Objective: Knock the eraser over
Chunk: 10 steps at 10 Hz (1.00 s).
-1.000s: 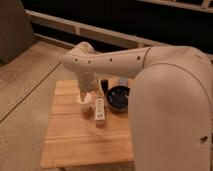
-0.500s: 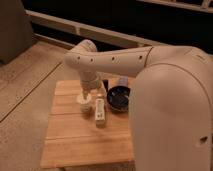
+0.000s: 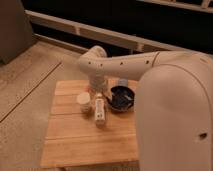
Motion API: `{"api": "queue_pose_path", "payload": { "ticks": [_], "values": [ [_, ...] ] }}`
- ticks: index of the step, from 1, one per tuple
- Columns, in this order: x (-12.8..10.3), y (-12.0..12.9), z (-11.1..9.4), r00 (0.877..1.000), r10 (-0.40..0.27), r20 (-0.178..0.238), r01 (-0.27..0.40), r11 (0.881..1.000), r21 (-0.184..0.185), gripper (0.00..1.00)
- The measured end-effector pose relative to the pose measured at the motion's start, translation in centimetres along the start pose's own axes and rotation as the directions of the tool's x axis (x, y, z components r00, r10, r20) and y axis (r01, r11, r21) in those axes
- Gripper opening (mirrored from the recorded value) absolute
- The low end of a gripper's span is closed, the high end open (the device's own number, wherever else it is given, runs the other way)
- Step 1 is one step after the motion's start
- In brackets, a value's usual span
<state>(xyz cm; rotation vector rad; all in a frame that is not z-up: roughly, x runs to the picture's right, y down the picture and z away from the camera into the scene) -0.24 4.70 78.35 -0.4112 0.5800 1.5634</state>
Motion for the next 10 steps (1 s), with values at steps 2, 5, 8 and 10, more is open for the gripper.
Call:
{"api": "queue_pose_path", "payload": {
  "ticks": [2,5,8,10],
  "values": [
    [-1.3,-2.0,1.4,0.999,0.029,0.018,-0.029,0.999,-0.031,0.65],
    [-2.9,-4.4,2.1,0.999,0.018,0.041,-0.016,0.999,-0.043,0.65],
    [-2.8,-3.9,2.1,0.999,0.014,0.041,-0.012,0.999,-0.048,0.65],
    [-2.8,-4.2,2.7,0.999,0.019,0.026,-0.018,0.999,-0.042,0.65]
  ]
}}
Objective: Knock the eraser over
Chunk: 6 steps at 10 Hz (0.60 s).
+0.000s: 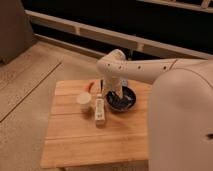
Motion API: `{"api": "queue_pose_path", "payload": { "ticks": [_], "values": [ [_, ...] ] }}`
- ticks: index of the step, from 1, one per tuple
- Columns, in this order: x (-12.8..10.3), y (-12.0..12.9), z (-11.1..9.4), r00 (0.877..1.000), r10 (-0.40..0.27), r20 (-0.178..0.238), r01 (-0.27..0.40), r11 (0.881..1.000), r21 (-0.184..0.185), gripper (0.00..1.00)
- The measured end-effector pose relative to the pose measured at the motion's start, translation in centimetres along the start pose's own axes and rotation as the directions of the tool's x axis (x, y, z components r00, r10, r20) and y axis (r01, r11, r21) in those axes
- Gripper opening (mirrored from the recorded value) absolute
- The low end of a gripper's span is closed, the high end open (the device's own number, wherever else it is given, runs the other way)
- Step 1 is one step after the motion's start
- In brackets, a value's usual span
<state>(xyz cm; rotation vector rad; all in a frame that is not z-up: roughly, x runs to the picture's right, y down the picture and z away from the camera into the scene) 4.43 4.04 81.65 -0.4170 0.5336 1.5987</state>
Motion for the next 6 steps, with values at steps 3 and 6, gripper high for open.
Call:
{"api": "queue_pose_path", "payload": {
  "ticks": [3,6],
  "values": [
    [-1.2,-1.2,2.9,0.996,0.033,-0.078,-0.031,0.999,0.028,0.65],
    [-4.1,-0.6,4.7,0.994,0.027,-0.108,-0.027,1.000,0.004,0.65]
  ]
}}
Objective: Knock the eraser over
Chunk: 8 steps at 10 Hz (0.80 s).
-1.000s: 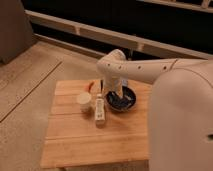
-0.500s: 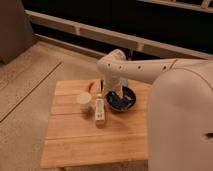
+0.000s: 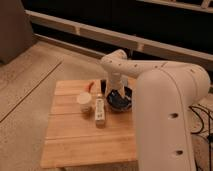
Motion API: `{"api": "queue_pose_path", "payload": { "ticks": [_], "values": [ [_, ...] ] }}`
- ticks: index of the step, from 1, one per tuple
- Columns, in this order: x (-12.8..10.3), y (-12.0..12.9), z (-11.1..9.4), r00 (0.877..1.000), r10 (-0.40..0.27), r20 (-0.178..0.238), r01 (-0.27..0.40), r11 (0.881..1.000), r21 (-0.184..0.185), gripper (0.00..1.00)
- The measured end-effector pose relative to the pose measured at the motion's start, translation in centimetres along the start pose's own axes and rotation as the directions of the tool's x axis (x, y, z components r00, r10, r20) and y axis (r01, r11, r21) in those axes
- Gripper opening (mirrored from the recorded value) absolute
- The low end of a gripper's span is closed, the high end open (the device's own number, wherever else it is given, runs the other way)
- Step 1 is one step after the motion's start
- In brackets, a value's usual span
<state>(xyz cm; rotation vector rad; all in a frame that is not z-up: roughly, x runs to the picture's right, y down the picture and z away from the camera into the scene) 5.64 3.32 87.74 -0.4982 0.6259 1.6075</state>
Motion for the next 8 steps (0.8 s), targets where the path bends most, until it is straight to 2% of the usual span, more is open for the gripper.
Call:
{"api": "queue_pose_path", "payload": {
  "ticks": [4,8],
  "values": [
    [-3.2,1.6,0.6,0.998,-0.058,-0.002,0.058,0.997,-0.045,0.65],
    [-5.7,2.0,1.0,0.993,-0.122,0.004,0.122,0.992,-0.038,0.65]
  ]
}}
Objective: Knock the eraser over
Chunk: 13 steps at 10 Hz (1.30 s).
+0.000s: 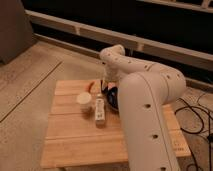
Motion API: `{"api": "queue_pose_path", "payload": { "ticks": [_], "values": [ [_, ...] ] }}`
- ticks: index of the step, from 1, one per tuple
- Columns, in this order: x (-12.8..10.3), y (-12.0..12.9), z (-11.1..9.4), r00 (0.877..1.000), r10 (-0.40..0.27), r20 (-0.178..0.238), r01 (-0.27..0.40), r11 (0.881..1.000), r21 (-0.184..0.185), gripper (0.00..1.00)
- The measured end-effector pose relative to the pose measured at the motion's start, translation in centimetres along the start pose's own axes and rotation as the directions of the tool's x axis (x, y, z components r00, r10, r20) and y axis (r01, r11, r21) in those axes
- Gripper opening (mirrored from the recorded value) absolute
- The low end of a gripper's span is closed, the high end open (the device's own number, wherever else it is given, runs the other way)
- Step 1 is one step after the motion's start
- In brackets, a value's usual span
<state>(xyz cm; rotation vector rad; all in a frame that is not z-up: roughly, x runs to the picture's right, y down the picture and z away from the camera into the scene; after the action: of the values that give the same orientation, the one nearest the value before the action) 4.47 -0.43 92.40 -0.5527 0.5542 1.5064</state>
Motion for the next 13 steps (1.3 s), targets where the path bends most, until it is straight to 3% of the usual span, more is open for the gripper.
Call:
{"api": "queue_pose_path", "payload": {
  "ticks": [3,7,9,13],
  "values": [
    [-2.0,-0.3,0.8,0.997,-0.038,0.069,0.037,0.999,0.022,0.65],
    [-3.2,0.4,-0.7,0.974,-0.108,0.197,0.115,0.993,-0.022,0.65],
    [-2.6,0.1,-0.8,0.968,-0.132,0.213,0.140,0.990,-0.024,0.65],
    [-2.3,-2.1,0.6,0.968,-0.132,0.213,0.136,0.991,-0.002,0.65]
  ]
}}
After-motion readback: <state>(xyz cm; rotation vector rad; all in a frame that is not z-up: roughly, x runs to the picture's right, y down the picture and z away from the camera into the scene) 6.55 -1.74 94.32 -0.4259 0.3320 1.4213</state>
